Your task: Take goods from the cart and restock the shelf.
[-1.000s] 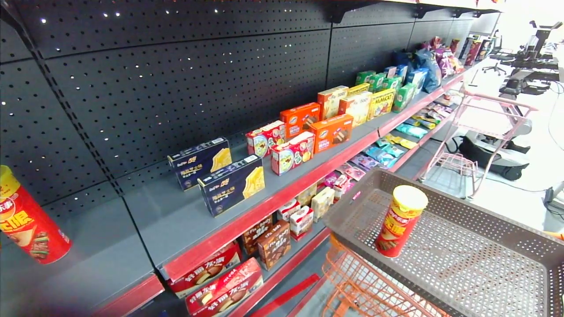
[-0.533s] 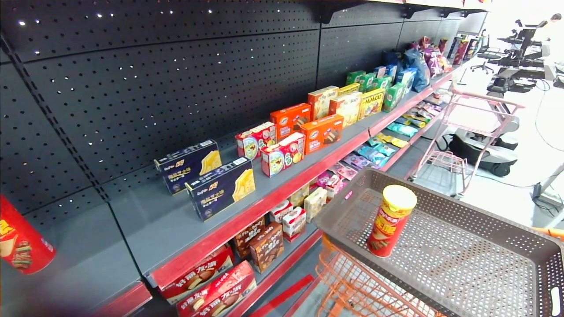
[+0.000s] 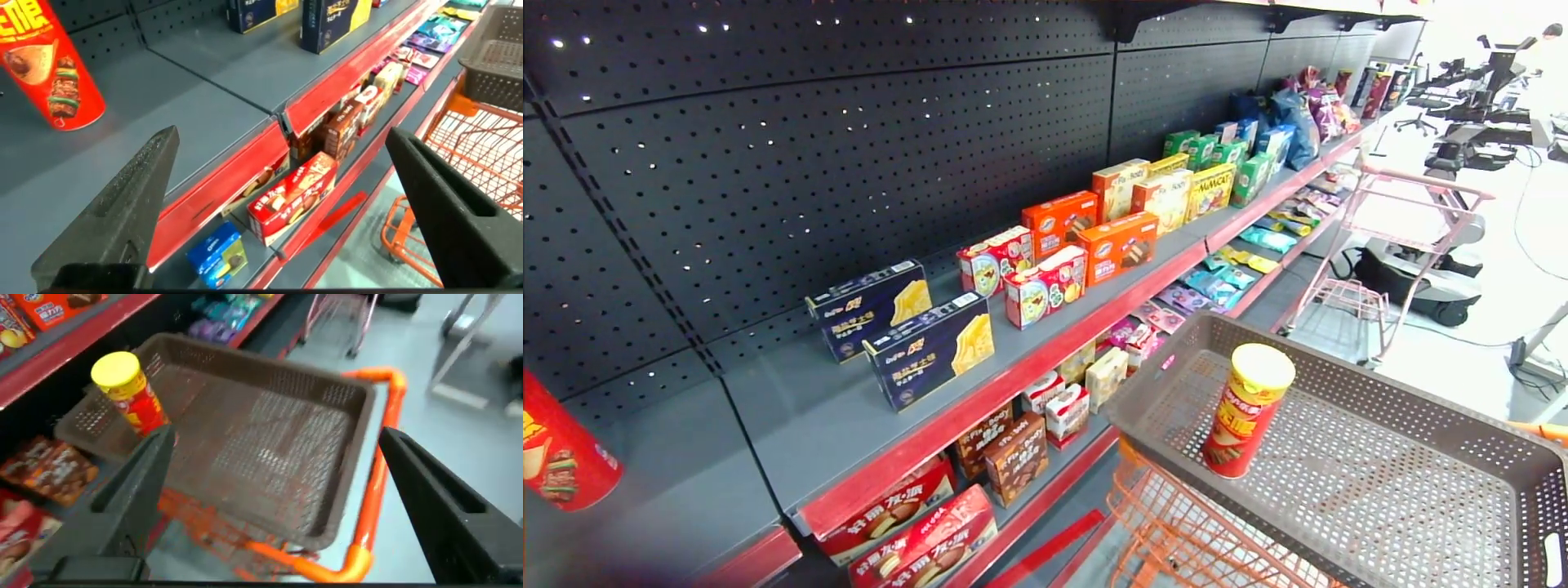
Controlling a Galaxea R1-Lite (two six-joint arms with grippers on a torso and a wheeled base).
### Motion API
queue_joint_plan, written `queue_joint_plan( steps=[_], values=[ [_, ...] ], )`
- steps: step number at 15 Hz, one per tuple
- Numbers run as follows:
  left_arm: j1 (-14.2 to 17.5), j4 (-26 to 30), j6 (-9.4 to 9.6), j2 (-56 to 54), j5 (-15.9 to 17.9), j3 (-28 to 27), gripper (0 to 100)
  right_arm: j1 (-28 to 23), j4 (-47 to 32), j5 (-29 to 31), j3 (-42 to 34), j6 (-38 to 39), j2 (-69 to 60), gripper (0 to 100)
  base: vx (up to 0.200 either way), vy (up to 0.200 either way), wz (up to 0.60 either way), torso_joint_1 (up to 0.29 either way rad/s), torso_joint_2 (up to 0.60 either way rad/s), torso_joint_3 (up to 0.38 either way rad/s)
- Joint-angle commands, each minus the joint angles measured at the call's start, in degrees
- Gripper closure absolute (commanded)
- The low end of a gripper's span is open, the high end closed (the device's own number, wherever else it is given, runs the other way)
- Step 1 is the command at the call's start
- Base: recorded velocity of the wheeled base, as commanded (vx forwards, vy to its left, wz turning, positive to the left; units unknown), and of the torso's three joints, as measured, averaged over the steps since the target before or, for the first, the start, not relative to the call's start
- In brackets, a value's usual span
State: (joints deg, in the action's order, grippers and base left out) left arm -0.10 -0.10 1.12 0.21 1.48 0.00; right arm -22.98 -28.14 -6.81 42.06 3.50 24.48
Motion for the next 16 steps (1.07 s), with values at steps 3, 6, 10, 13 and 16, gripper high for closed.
queue_joint_plan(
  steps=[3, 6, 10, 13, 16],
  values=[
    [0.0, 0.0, 0.02, 0.1, 0.0, 0.0, 0, 7.8, 0.5, -1.1, -1.4, 13.2, 15.7, 0, 0.000, 0.000, 0.00, 0.000, 0.00, 0.000],
    [0.0, 0.0, 0.02, 0.1, 0.0, 0.0, 0, 10.4, 1.5, 2.8, 1.3, 6.2, 27.9, 0, 0.000, 0.000, 0.00, 0.000, 0.00, 0.000],
    [0.0, 0.0, 0.02, 0.1, 0.0, 0.0, 0, 11.6, 4.6, 11.4, 4.0, -10.5, 40.0, 0, 0.000, 0.000, 0.00, 0.000, 0.00, 0.000],
    [0.0, 0.0, 0.02, 0.1, 0.0, 0.0, 0, 16.0, 5.4, 9.0, 1.4, -14.8, 42.3, 0, 0.000, 0.000, 0.00, 0.000, 0.00, 0.000],
    [0.0, 0.0, 0.02, 0.1, 0.0, 0.0, 0, 16.7, 16.4, 5.0, -3.6, -15.5, 45.7, 0, 0.000, 0.000, 0.00, 0.000, 0.00, 0.000]
  ],
)
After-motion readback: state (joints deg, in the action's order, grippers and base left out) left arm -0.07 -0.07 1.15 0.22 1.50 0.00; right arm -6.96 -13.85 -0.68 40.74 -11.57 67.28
